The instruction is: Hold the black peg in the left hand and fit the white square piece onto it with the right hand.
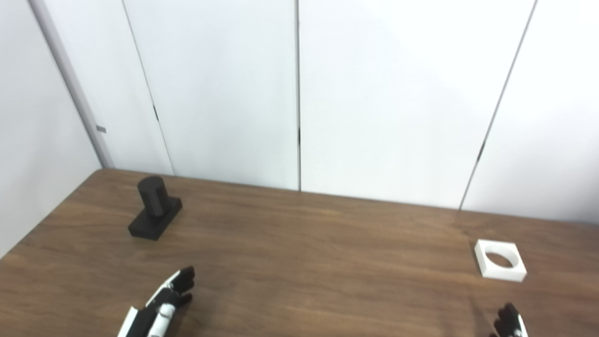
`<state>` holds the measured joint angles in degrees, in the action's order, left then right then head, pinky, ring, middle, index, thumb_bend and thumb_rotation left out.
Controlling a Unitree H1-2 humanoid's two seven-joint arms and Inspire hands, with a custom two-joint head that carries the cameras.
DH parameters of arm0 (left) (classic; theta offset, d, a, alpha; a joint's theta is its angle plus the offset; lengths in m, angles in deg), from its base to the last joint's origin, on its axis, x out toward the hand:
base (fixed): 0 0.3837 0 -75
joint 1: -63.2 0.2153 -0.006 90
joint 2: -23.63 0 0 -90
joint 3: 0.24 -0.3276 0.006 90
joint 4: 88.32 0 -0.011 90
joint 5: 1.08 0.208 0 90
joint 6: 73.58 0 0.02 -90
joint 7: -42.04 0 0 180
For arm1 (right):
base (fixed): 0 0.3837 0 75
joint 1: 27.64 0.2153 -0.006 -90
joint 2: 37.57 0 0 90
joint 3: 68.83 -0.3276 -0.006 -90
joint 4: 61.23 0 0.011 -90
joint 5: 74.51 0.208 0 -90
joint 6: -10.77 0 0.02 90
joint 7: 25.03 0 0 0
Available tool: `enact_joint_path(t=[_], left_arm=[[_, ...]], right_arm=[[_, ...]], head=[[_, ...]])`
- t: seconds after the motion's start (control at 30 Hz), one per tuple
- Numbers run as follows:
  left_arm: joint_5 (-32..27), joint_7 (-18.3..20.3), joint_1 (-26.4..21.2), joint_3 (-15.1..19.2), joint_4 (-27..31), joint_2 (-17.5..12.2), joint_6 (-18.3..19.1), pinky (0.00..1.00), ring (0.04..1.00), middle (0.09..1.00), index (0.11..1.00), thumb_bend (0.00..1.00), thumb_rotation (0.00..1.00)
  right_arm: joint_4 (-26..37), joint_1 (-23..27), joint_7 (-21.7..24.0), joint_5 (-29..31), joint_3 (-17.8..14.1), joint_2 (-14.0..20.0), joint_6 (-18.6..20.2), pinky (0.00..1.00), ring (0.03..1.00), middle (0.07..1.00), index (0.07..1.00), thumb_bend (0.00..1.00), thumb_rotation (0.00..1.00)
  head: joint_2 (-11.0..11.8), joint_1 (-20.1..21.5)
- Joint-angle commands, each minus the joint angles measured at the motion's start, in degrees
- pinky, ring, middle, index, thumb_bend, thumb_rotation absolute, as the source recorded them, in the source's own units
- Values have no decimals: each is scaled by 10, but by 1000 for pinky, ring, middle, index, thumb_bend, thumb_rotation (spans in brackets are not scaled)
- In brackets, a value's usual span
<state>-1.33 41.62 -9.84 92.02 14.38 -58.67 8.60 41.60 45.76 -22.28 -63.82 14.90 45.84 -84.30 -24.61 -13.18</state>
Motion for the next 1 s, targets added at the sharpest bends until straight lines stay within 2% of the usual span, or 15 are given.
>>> enact_joint_path(t=[0.0, 0.07, 0.2, 0.33, 0.5, 0.63, 0.7, 0.77, 0.83, 0.97], left_arm=[[9, -6, 1, -7, -1, 25, -8, 858, 899, 907, 878, 483, 858], [10, -7, 2, -8, -3, 22, -9, 850, 892, 903, 872, 486, 842], [7, -6, 2, -10, -4, 17, -8, 845, 890, 902, 873, 489, 822], [5, -7, 3, -9, -2, 17, -2, 853, 899, 907, 880, 499, 805], [32, -17, -2, -9, -8, 17, -3, 860, 899, 904, 873, 541, 755], [67, -42, -2, -4, -5, 25, -12, 798, 880, 896, 870, 511, 463], [90, -58, 2, 1, 16, 29, -1, 753, 855, 880, 856, 580, 345], [133, -77, 2, 9, 49, 30, 25, 736, 842, 865, 841, 651, 298], [186, -94, -7, 22, 89, 32, 76, 742, 837, 859, 836, 746, 221], [270, -109, -49, 50, 144, 24, 185, 711, 818, 849, 823, 858, 257]], right_arm=[[-25, 4, 1, -6, -6, 1, -14, 1000, 1000, 1000, 1000, 548, 1000], [-26, 6, -6, -16, -8, -2, -10, 1000, 1000, 974, 993, 565, 1000], [-27, 6, -8, -22, -9, -5, -13, 1000, 979, 945, 978, 564, 1000], [-29, 6, -7, -19, -10, -6, -15, 1000, 962, 938, 964, 582, 1000], [-34, 8, -7, -20, -9, -6, -13, 1000, 965, 938, 958, 613, 1000], [-34, 6, -8, -21, -9, -9, -15, 993, 953, 927, 949, 635, 1000], [-28, 3, -7, -20, -9, -8, -12, 982, 950, 922, 946, 647, 1000], [-20, -1, -7, -17, -10, -9, -8, 995, 954, 921, 944, 657, 1000], [-13, -4, -7, -13, -10, -9, -6, 999, 950, 917, 938, 661, 1000], [-8, -10, -5, -9, -11, -8, -5, 981, 941, 913, 930, 669, 1000]], head=[[6, -4], [13, -7], [11, -7], [7, -6], [7, -9], [6, -8], [4, -7], [-2, -7], [-5, -9], [-11, -18]])
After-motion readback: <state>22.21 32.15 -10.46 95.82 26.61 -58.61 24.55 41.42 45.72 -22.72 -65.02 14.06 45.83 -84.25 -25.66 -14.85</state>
